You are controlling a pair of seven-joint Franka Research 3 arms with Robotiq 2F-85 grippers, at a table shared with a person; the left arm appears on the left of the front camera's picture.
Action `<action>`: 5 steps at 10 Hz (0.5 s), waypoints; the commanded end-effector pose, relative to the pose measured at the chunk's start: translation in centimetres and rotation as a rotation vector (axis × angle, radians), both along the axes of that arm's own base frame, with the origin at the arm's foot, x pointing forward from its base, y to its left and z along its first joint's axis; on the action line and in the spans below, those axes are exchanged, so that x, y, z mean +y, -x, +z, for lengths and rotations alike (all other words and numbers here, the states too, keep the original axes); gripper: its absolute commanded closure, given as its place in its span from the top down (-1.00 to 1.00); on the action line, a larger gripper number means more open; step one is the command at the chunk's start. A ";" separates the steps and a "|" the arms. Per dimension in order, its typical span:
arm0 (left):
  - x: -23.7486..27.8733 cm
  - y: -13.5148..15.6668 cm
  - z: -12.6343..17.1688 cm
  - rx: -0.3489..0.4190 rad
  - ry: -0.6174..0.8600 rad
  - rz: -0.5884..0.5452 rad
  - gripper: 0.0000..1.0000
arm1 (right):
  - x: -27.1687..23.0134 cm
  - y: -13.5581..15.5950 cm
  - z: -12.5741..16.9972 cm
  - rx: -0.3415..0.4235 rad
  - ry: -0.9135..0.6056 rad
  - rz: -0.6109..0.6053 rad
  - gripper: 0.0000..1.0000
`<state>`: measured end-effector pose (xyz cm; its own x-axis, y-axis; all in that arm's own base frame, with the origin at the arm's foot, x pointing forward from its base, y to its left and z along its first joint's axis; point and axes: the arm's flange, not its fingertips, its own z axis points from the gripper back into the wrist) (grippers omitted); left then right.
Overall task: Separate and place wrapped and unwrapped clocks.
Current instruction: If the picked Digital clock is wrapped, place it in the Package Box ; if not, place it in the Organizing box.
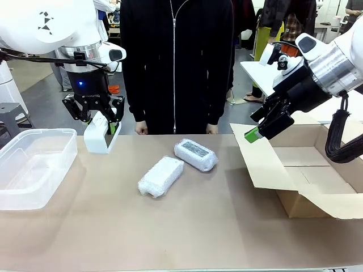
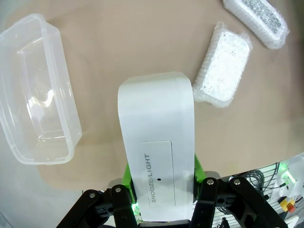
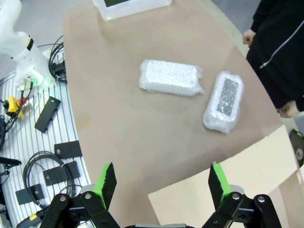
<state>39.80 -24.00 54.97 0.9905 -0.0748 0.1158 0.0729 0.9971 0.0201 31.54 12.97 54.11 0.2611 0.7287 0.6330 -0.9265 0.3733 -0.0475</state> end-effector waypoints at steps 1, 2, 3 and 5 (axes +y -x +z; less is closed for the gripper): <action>0.0 0.0 0.0 0.000 0.000 0.000 0.02 | 0.0 -0.1 -0.1 0.006 -0.023 0.027 1.00; 3.0 -0.1 1.5 -0.009 -0.027 0.053 0.02 | 0.0 -0.1 -0.1 0.006 -0.023 0.027 1.00; 6.1 -0.4 2.3 -0.014 -0.043 0.102 0.02 | 0.0 -0.1 -0.1 0.006 -0.023 0.027 1.00; 12.4 -1.8 2.5 -0.028 -0.067 0.174 0.02 | 0.0 -0.1 -0.1 0.006 -0.023 0.027 1.00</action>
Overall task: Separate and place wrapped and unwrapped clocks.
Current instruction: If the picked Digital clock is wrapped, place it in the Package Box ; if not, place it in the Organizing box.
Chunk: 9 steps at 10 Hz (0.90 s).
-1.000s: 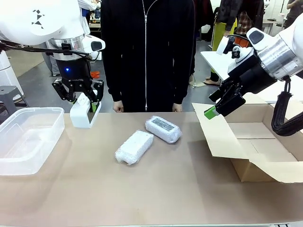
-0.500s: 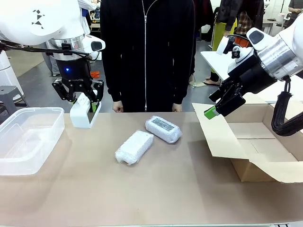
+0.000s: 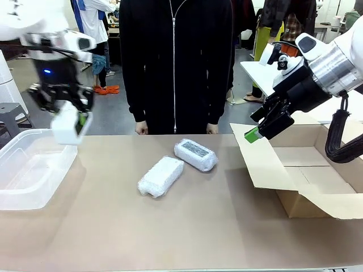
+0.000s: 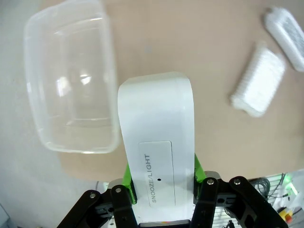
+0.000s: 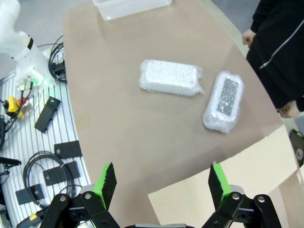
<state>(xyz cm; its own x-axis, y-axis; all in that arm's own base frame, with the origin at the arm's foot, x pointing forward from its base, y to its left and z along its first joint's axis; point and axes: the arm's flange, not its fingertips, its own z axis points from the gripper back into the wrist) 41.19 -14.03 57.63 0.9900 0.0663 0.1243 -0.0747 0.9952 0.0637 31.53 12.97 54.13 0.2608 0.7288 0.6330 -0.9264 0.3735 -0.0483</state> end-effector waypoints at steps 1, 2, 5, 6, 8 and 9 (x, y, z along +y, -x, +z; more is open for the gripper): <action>5.3 -1.1 -0.7 -0.013 -0.014 0.033 0.02 | 0.0 -0.1 -0.1 0.006 -0.023 0.027 1.00; 8.5 -2.5 -1.7 -0.021 -0.029 0.045 0.02 | 0.0 -0.1 -0.1 0.006 -0.023 0.027 1.00; 12.4 -5.5 -6.1 -0.020 -0.054 -0.075 0.02 | 0.0 -0.1 -0.1 0.006 -0.023 0.027 1.00; 13.3 -7.1 -8.4 -0.044 -0.058 -0.097 0.02 | 0.0 -0.1 -0.1 0.006 -0.023 0.027 1.00; 13.6 -8.7 -13.4 -0.004 -0.083 -0.094 0.02 | 0.0 -0.1 -0.1 0.006 -0.023 0.027 1.00; 13.9 -9.0 -15.6 0.013 -0.110 -0.091 0.02 | 0.0 -0.1 -0.1 0.006 -0.023 0.027 1.00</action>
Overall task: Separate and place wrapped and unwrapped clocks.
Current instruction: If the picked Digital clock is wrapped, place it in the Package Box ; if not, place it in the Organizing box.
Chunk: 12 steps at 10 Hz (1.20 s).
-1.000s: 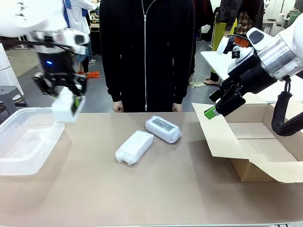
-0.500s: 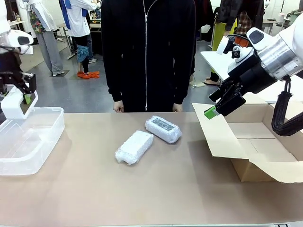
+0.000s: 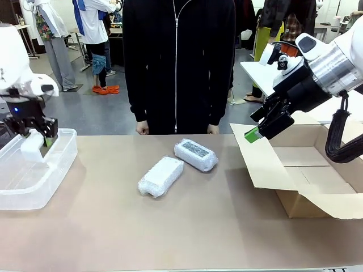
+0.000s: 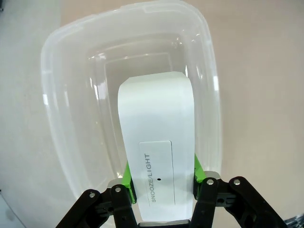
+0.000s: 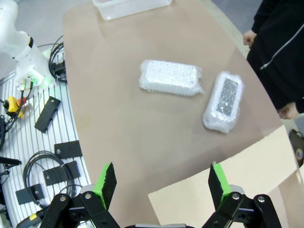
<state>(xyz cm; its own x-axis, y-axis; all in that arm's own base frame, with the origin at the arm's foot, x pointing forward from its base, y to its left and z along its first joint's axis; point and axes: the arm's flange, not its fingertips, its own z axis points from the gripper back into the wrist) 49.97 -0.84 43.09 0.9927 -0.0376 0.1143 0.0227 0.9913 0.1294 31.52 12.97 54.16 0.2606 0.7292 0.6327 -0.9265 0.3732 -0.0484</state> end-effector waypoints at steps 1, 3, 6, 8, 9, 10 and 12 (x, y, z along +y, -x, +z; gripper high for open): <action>0.7 -0.7 -2.6 -0.012 -0.046 0.051 0.02 | 0.0 -0.1 -0.1 0.006 -0.024 0.027 1.00; 1.6 -1.3 -3.9 -0.004 -0.057 0.098 0.02 | 0.0 -0.1 -0.1 0.006 -0.024 0.027 1.00; 2.9 -2.1 -5.7 0.058 -0.053 0.154 0.02 | 0.0 -0.1 -0.1 0.006 -0.024 0.027 1.00; 3.3 -2.4 -5.6 0.071 -0.032 0.145 1.00 | 0.0 -0.1 -0.1 0.006 -0.024 0.027 1.00; 3.3 -2.4 -5.3 0.070 -0.029 0.147 1.00 | 0.0 -0.1 -0.1 0.006 -0.024 0.027 1.00; 3.4 -2.4 -5.0 0.070 -0.039 0.144 1.00 | 0.0 -0.1 -0.1 0.006 -0.024 0.027 1.00; 3.3 -2.1 -4.0 0.071 -0.032 0.128 1.00 | 0.0 -0.1 -0.1 0.006 -0.024 0.027 1.00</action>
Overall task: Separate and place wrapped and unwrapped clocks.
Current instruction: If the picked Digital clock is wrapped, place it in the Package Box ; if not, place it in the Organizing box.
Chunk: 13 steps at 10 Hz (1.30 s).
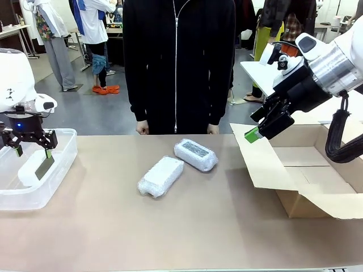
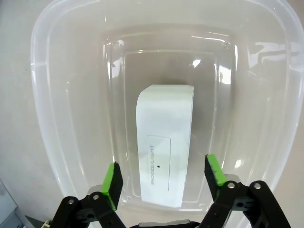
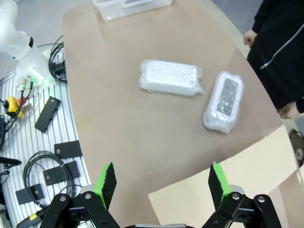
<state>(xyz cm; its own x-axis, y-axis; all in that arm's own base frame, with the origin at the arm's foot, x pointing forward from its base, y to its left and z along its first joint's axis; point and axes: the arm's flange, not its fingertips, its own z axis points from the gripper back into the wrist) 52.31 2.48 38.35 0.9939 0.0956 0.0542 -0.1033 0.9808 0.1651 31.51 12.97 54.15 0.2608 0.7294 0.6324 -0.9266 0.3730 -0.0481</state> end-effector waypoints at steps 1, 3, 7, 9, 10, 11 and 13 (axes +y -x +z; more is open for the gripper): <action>-0.1 0.5 1.5 0.007 0.007 -0.015 1.00 | 0.0 -0.1 -0.1 0.006 -0.024 0.026 1.00; 0.3 2.0 5.9 -0.057 0.090 -0.018 1.00 | 0.0 -0.1 -0.1 0.006 -0.024 0.026 1.00; 1.6 6.2 16.1 -0.035 0.154 0.041 1.00 | 0.0 -0.1 -0.1 0.006 -0.024 0.026 1.00; 1.4 7.5 17.9 -0.009 0.162 0.002 1.00 | 0.0 -0.1 -0.1 0.006 -0.024 0.026 1.00; 1.1 7.1 17.5 0.007 0.146 0.069 1.00 | 0.0 -0.1 -0.1 0.006 -0.024 0.026 1.00; 1.3 7.9 18.1 -0.032 0.138 0.034 1.00 | 0.0 -0.1 -0.1 0.006 -0.024 0.026 1.00; 1.3 7.9 18.1 -0.032 0.138 0.034 1.00 | 0.0 -0.1 -0.1 0.006 -0.024 0.026 1.00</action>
